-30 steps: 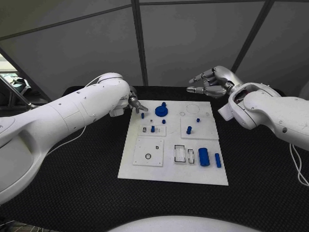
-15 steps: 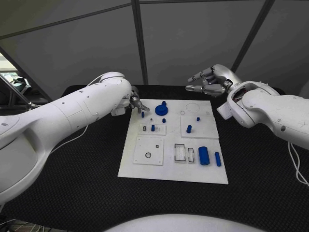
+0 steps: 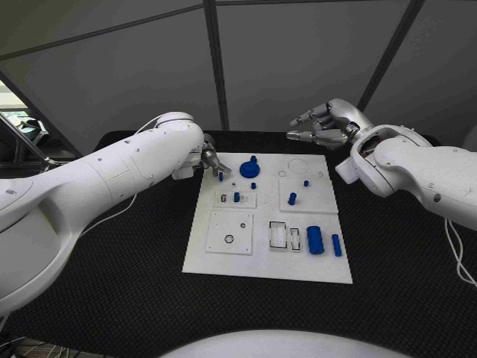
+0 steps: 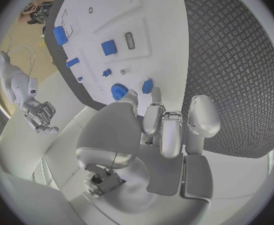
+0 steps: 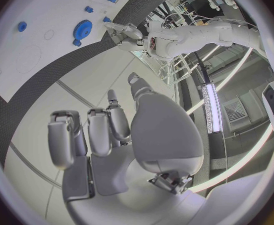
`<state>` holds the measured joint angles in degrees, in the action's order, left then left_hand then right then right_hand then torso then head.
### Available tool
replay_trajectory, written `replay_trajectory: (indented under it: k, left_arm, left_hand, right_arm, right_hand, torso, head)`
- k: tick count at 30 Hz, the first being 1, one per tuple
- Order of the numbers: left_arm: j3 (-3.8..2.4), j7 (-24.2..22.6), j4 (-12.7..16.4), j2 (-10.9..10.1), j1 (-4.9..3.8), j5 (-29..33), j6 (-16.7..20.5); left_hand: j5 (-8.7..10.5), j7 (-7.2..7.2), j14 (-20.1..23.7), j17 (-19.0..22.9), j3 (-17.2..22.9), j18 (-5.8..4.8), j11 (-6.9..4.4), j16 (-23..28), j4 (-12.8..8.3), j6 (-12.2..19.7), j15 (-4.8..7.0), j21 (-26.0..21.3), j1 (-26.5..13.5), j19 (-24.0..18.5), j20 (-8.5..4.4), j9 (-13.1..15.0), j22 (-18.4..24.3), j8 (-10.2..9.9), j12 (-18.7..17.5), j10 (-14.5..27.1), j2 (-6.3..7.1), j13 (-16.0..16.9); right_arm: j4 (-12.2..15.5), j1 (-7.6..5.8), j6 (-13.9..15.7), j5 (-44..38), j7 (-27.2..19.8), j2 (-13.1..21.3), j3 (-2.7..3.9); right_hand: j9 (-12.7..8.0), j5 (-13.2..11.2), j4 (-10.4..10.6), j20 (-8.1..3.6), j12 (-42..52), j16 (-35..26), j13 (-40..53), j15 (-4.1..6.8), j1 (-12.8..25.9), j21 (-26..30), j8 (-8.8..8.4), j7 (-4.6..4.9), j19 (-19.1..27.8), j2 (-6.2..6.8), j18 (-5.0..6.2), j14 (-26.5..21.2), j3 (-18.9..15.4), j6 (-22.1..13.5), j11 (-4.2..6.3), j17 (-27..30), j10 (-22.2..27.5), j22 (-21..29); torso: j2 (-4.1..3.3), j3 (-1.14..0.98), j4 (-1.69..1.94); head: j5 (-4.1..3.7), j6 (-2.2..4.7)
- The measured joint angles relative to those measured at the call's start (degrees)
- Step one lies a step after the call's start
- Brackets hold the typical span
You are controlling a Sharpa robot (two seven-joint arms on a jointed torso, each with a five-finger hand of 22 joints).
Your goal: Assemble the parts on the task board
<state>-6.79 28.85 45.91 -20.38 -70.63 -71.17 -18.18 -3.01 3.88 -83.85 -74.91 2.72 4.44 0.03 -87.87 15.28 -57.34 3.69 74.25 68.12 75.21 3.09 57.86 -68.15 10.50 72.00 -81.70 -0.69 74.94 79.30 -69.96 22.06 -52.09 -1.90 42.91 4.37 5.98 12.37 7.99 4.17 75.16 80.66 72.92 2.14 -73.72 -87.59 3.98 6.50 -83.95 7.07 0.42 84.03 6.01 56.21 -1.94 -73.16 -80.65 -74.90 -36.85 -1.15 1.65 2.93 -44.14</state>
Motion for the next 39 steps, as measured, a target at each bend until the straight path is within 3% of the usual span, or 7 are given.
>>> replay_trajectory:
  k: [6,22,30,33,35,37,39]
  left_arm:
    - [0.01,-0.1,-0.2,0.0,0.0,0.0,-0.2]
    - [0.03,-0.6,-0.3,0.2,0.01,0.0,-0.9]
    - [0.04,-1.3,-0.2,0.1,0.01,0.4,-1.1]
    - [0.04,-1.7,-0.2,0.1,0.01,0.8,-1.1]
    - [0.04,-1.9,-0.2,0.1,0.01,1.1,-1.0]
    - [0.04,-2.2,-0.3,0.1,0.01,1.4,-0.8]
    - [0.04,-2.4,-0.3,0.1,0.01,1.7,-0.5]
  left_hand:
    - [-2.25,-0.31,0.0,0.0,0.7,0.0,-0.2,0.0,-1.9,-0.7,0.0,0.0,2.6,0.0,0.0,0.3,0.0,0.5,0.0,0.2,-0.61,0.1]
    - [-2.51,-0.92,0.0,0.0,1.9,0.01,-0.55,-0.2,-4.1,-1.3,-0.05,0.0,4.7,-0.2,-0.21,1.1,-0.3,1.5,0.0,0.3,-2.29,0.2]
    - [-3.0,-1.14,-0.2,0.0,3.8,0.01,-0.71,-0.2,-7.0,-1.1,0.02,0.0,6.9,-0.4,-0.41,1.7,-0.7,1.8,0.3,0.1,-3.7,0.3]
    - [-5.74,-1.27,0.0,0.0,5.3,0.01,-0.7,-0.2,-8.7,-0.6,0.21,0.0,7.4,-0.4,-0.41,1.7,-0.9,1.8,0.3,0.1,-3.33,0.3]
    - [-9.34,-0.92,0.0,0.0,6.5,0.01,-0.7,-0.2,-10.0,-0.1,0.21,0.0,7.6,-0.4,-0.41,1.7,-1.0,1.7,-0.2,0.1,-3.17,0.3]
    - [-14.36,-0.59,0.0,0.0,7.5,0.01,-0.69,-0.2,-11.0,0.5,0.2,0.0,7.7,-0.4,-0.41,1.7,-1.1,1.5,-0.6,0.1,-3.03,0.3]
    - [-16.99,-0.55,0.0,0.0,7.9,0.01,-0.62,-0.2,-10.6,0.5,0.2,0.0,7.7,-0.4,-0.41,2.1,-1.3,1.4,-0.7,0.2,-3.03,0.3]
  right_arm:
    - [-0.1,0.0,0.0,0.0,0.0,-0.1,0.0]
    - [-0.3,0.0,0.0,0.0,0.0,-0.2,0.0]
    - [-0.4,0.0,0.0,0.0,-0.1,-0.3,0.0]
    - [-0.4,0.0,0.0,0.0,-0.1,-0.3,0.0]
    - [-0.4,0.0,0.0,0.0,-0.1,-0.3,0.0]
    - [-0.5,0.0,0.0,0.0,-0.1,-0.3,0.0]
    - [-0.5,0.0,0.0,0.0,-0.1,-0.3,0.0]
  right_hand:
    - [0.0,0.0,0.0,0.0,0.0,0.0,0.0,0.0,0.0,0.0,0.0,0.0,0.0,0.0,0.0,0.0,0.0,0.0,0.0,0.0,0.0,0.0]
    - [0.0,0.0,0.0,0.0,0.0,0.0,0.0,0.0,0.0,0.0,0.0,0.0,0.0,0.0,0.0,0.0,0.0,0.0,0.0,0.0,0.0,0.0]
    - [0.0,0.0,0.0,0.0,0.0,0.0,0.0,0.0,0.0,0.0,0.0,0.0,0.0,0.0,0.0,0.0,0.0,0.0,0.0,0.0,0.0,0.0]
    - [0.0,0.0,0.0,0.0,0.0,0.0,0.0,0.0,0.0,0.0,0.0,0.0,0.0,0.0,0.0,0.0,0.0,0.0,0.0,0.0,0.0,0.0]
    - [0.0,0.0,0.0,0.0,0.0,0.0,0.0,0.0,0.0,0.0,0.0,0.0,0.0,0.0,0.0,0.0,0.0,0.0,0.0,0.0,0.0,0.0]
    - [0.0,0.0,0.0,0.0,0.0,0.0,0.1,0.0,0.0,0.0,0.0,0.0,0.0,0.0,0.0,0.0,0.0,0.0,0.0,0.0,0.0,0.0]
    - [0.0,0.0,0.0,0.0,0.0,0.0,0.1,0.0,0.0,0.0,0.0,0.0,0.0,0.0,0.0,0.0,0.0,0.0,0.0,0.0,0.0,0.0]
  torso:
    - [0.0,0.0,0.0]
    - [0.0,0.0,0.02]
    - [0.0,0.02,0.07]
    - [0.0,0.03,0.07]
    - [0.0,0.03,0.07]
    - [0.0,0.03,0.06]
    - [0.0,0.02,0.07]
  head:
    - [-0.19,0.04]
    - [-0.2,-0.15]
    - [-0.38,-0.29]
    - [-0.37,-0.29]
    - [-0.32,-0.29]
    - [-0.27,-0.32]
    - [-0.15,-0.33]
